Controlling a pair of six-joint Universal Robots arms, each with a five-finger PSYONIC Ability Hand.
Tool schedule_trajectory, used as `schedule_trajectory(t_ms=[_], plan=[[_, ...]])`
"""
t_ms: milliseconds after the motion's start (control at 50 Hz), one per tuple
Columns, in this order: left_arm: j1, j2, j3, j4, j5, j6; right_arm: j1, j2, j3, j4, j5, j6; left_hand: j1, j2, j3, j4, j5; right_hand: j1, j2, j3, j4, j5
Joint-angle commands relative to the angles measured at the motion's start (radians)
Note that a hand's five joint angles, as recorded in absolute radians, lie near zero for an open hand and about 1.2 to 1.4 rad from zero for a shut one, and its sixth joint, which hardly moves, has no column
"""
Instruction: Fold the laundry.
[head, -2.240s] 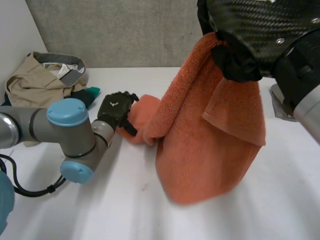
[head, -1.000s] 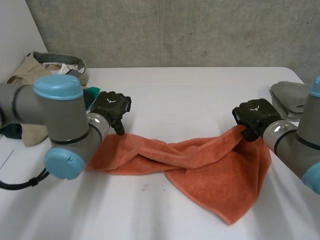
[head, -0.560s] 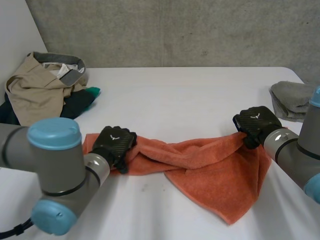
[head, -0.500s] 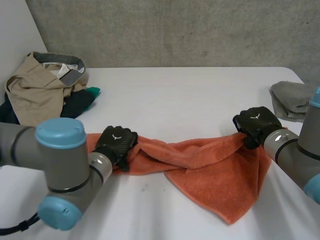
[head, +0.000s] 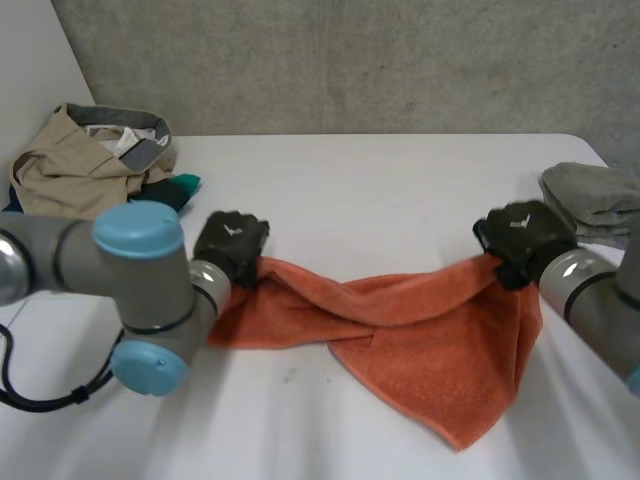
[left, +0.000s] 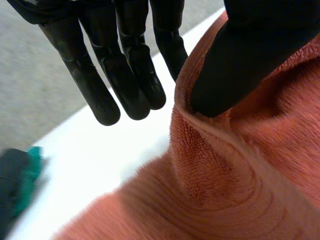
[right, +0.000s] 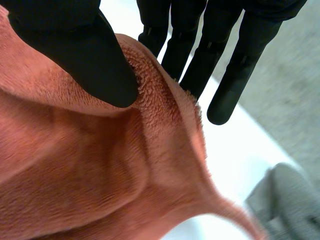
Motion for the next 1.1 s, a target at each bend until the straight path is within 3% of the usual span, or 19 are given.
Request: schedule_trajectory(t_ms=[20, 120, 240, 340, 500, 580, 740, 860, 900, 980, 1100], plan=[[0.031, 0.327, -0.091, -0.118, -0.014, 0.003, -0.003, -0.207, -0.068, 0.146, 0.005, -0.217, 0.278, 0.203, 0.208, 0.201, 0.255, 0.270, 0.219, 0.206, 0.196, 0.229], [0.021, 0.569, -0.146, -0.274, -0.004, 0.024, -0.003, -0.318, -0.125, 0.307, 0.008, -0.349, 0.278, 0.203, 0.208, 0.201, 0.255, 0.270, 0.219, 0.206, 0.196, 0.229], [0.021, 0.611, -0.218, -0.494, 0.042, 0.150, -0.080, -0.387, -0.120, 0.514, 0.000, -0.472, 0.278, 0.203, 0.208, 0.201, 0.255, 0.270, 0.219, 0.206, 0.196, 0.229], [0.025, 0.494, -0.286, -0.540, 0.044, 0.291, -0.110, -0.319, -0.079, 0.541, -0.001, -0.514, 0.278, 0.203, 0.208, 0.201, 0.255, 0.270, 0.219, 0.206, 0.196, 0.229], [0.051, 0.225, -0.148, -0.431, 0.035, 0.317, -0.114, -0.060, -0.090, 0.536, 0.017, -0.514, 0.278, 0.203, 0.208, 0.201, 0.255, 0.270, 0.219, 0.206, 0.196, 0.229], [0.053, 0.130, 0.004, -0.407, 0.027, 0.317, -0.103, 0.021, -0.142, 0.476, 0.034, -0.498, 0.278, 0.203, 0.208, 0.201, 0.255, 0.270, 0.219, 0.206, 0.196, 0.229], [0.041, -0.016, 0.429, -0.278, -0.060, 0.331, -0.080, 0.176, -0.396, 0.188, 0.120, -0.394, 0.278, 0.203, 0.208, 0.201, 0.255, 0.270, 0.219, 0.206, 0.196, 0.229], [0.050, -0.030, 0.708, 0.014, -0.065, 0.336, -0.031, 0.187, -0.600, -0.201, 0.169, -0.278, 0.278, 0.203, 0.208, 0.201, 0.255, 0.270, 0.219, 0.206, 0.196, 0.229], [0.051, -0.025, 0.733, 0.088, -0.065, 0.334, -0.026, 0.173, -0.604, -0.389, 0.178, -0.259, 0.278, 0.203, 0.208, 0.201, 0.255, 0.270, 0.219, 0.206, 0.196, 0.229], [0.051, -0.008, 0.737, 0.237, -0.067, 0.334, -0.023, 0.129, -0.590, -0.579, 0.183, -0.258, 0.278, 0.203, 0.208, 0.201, 0.255, 0.270, 0.219, 0.206, 0.196, 0.229], [0.054, 0.077, 0.588, 0.205, -0.065, 0.325, -0.008, 0.121, -0.567, -0.581, 0.172, -0.251, 0.278, 0.203, 0.208, 0.201, 0.255, 0.270, 0.219, 0.206, 0.196, 0.229]])
